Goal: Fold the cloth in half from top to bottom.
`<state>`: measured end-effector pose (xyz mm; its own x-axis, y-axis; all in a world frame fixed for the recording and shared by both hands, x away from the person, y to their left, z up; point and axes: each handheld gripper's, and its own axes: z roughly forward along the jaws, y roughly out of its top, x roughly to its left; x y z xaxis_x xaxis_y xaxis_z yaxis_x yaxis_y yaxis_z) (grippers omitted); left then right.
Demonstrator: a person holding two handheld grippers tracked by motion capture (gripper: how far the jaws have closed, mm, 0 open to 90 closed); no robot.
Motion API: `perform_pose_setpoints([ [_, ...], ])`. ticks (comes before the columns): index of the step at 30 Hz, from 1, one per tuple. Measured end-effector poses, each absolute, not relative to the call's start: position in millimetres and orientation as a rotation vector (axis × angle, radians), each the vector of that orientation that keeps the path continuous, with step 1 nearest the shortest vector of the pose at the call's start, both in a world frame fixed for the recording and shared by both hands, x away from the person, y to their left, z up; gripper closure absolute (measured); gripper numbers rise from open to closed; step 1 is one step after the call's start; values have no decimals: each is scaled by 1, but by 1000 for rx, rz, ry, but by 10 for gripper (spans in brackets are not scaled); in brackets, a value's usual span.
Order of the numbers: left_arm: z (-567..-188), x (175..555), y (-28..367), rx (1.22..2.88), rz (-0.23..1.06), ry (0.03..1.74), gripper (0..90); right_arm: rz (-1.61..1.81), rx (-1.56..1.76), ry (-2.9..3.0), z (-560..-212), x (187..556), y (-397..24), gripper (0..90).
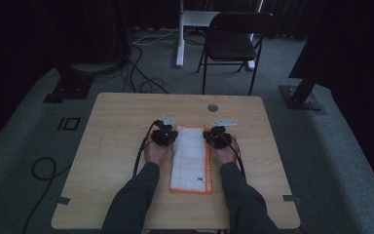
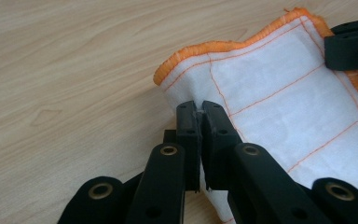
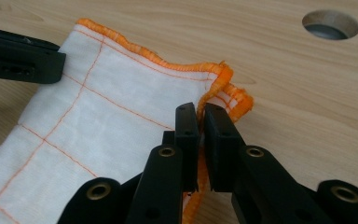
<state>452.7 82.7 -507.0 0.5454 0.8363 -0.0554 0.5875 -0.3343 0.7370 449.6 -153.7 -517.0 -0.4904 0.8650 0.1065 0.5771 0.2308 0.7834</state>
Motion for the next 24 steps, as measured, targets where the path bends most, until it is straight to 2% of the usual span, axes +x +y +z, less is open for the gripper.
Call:
perform_pose_setpoints([
  [11, -486, 432, 86, 2044, 457, 1045, 873, 1181, 1251, 2156, -502, 432, -159, 849],
  [24, -481, 408, 96, 2005, 435, 1006, 874, 1227, 1189, 2161, -492, 410, -162, 848],
])
